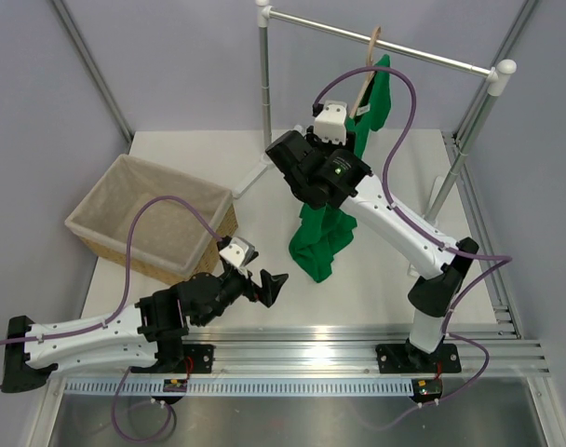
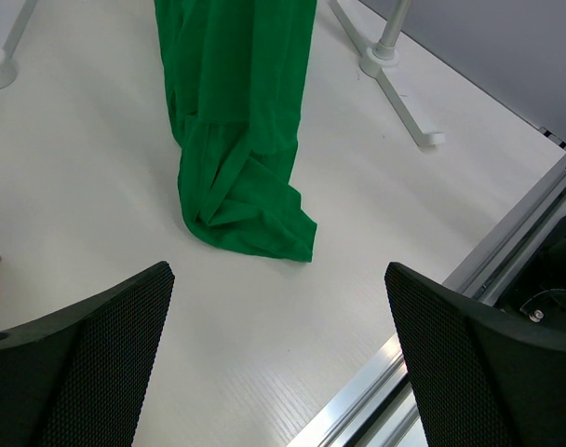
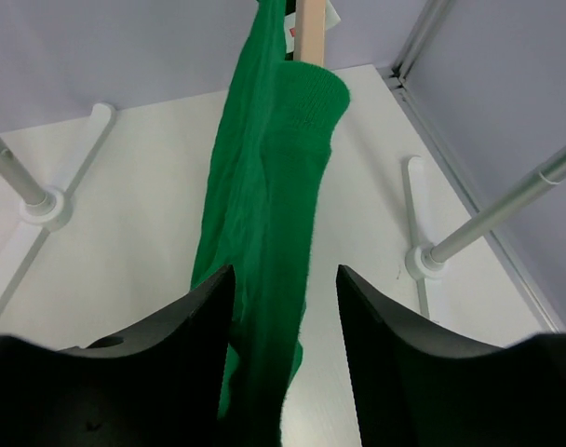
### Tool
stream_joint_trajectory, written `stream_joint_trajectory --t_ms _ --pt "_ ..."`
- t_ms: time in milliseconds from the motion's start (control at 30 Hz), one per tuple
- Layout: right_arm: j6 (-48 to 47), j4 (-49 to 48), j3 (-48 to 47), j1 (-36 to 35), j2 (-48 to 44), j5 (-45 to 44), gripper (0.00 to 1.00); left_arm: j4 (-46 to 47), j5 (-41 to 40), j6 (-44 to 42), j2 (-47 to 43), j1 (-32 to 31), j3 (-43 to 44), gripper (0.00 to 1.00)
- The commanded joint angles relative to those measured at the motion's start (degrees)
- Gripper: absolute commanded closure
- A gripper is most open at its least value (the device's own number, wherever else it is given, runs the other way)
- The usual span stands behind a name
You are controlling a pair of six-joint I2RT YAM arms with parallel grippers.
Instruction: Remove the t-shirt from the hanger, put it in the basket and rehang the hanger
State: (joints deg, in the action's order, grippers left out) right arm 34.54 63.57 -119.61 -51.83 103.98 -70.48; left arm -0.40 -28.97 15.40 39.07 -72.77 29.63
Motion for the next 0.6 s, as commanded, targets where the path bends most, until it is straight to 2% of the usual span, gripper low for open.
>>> stream_joint_trajectory --t_ms 0,100,233,267,300,333,400,433,500,567 --pt "4.6 4.3 0.0 0.2 -1.9 -6.7 0.48 2.3 -1.6 1.3 -0.3 -0.2 1.5 0.01" --pt "7.4 7.2 0.0 0.2 -2.7 -7.7 0.51 2.3 -1.9 1.4 0.1 -0.3 1.5 0.01" --pt "6.5 6.7 0.6 0.2 -4.2 -9.1 0.54 2.4 -1.5 1.6 0.9 -0.2 1.8 0.01" --pt "6.3 7.0 0.5 0.2 -4.4 -9.3 0.58 2.4 -1.5 1.7 1.1 -0.2 1.8 0.01" --pt "6.2 6.8 0.6 0.3 -4.7 -9.5 0.68 2.4 -1.5 1.7 1.3 -0.2 1.8 0.01" --pt "4.6 6.2 1.0 0.3 -5.1 -10.1 0.71 2.3 -1.4 1.7 1.4 -0.3 1.9 0.01" --pt "1.3 1.2 2.3 0.4 -5.9 -10.6 0.77 2.3 -1.5 1.7 1.4 -0.3 1.9 0.01" --pt "-3.1 -1.1 4.5 0.4 -6.9 -11.6 0.87 2.3 -1.5 1.7 1.4 -0.2 1.9 0.01" --pt "-8.6 -10.4 8.6 1.0 -8.1 -12.3 1.00 2.3 -1.5 1.7 1.4 -0.3 1.9 0.01" --pt "-16.0 -19.6 11.6 1.6 -10.5 -12.2 1.00 2.3 -1.6 1.7 1.3 -0.2 1.9 0.01"
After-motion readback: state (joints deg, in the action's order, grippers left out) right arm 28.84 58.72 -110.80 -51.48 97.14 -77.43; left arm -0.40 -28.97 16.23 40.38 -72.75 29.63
